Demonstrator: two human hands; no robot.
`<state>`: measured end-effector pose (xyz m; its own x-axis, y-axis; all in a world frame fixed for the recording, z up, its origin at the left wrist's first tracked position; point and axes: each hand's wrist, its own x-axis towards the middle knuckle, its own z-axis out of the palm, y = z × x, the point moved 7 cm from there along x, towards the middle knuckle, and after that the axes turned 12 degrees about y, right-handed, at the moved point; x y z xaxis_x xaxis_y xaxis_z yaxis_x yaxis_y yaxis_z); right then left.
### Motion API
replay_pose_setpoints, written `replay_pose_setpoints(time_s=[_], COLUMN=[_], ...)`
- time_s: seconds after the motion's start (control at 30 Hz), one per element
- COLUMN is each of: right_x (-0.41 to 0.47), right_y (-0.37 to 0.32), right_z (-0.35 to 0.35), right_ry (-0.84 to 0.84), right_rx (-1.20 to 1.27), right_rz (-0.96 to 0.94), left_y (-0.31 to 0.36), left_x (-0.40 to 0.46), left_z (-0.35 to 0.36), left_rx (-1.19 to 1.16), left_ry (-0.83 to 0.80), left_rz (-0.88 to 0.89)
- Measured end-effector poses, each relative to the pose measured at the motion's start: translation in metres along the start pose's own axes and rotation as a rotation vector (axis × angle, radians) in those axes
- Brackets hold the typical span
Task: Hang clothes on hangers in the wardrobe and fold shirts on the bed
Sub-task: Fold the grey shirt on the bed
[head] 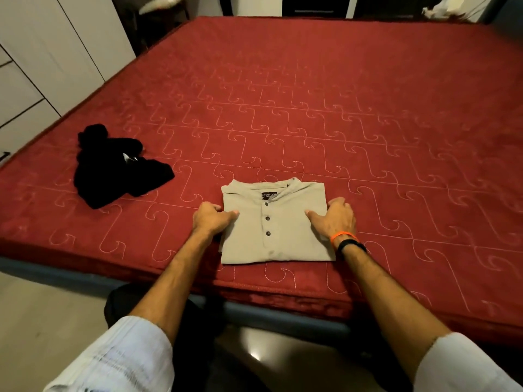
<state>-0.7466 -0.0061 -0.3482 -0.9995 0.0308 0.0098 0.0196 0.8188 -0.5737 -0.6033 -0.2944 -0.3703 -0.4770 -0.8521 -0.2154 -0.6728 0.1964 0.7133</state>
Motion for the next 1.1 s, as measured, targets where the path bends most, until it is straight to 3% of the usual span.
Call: replay_pose_setpoints(time_s=[0.1,0.17,0.23,0.37,0.5,0.77,0.93,1.03,1.1], right_x=[-0.003,-0.013,-0.028,-0.063,-0.085,-0.09,-0.091,-0.09,-0.089], right_y=[-0.004,-0.022,-0.048,-0.085,-0.099,-0.087,-0.086,-0.086,-0.086], right_z=[-0.005,-0.009,-0.003,0.026,0.057,0.08,0.082,0.081,0.078], right_ry=[0.036,0.145,0.204,0.039,-0.078,-0.145,-0.153,-0.177,-0.186], right_rx=[-0.071,-0.254,-0.235,0.036,0.057,-0.026,-0.04,-0.017,0.046], right_rz=[-0.061,-0.28,-0.547,-0.837,-1.048,-1.139,-1.133,-1.107,-1.067], left_y=[0.005,0.011,0.018,0.025,0.027,0.024,0.032,0.033,0.037], left_x=[-0.005,-0.006,-0.003,0.014,0.032,0.053,0.049,0.044,0.033], left_z=[0.001,-0.004,-0.009,-0.007,-0.005,-0.002,0.0,-0.004,-0.009], left_rx=[0.042,0.028,-0.002,-0.11,-0.187,-0.259,-0.037,-0.044,-0.037], left_ry=[0.029,0.103,0.163,0.165,0.182,0.231,0.286,0.304,0.36], left_rz=[0.022,0.037,0.039,-0.04,-0.11,-0.233,-0.049,0.019,0.155])
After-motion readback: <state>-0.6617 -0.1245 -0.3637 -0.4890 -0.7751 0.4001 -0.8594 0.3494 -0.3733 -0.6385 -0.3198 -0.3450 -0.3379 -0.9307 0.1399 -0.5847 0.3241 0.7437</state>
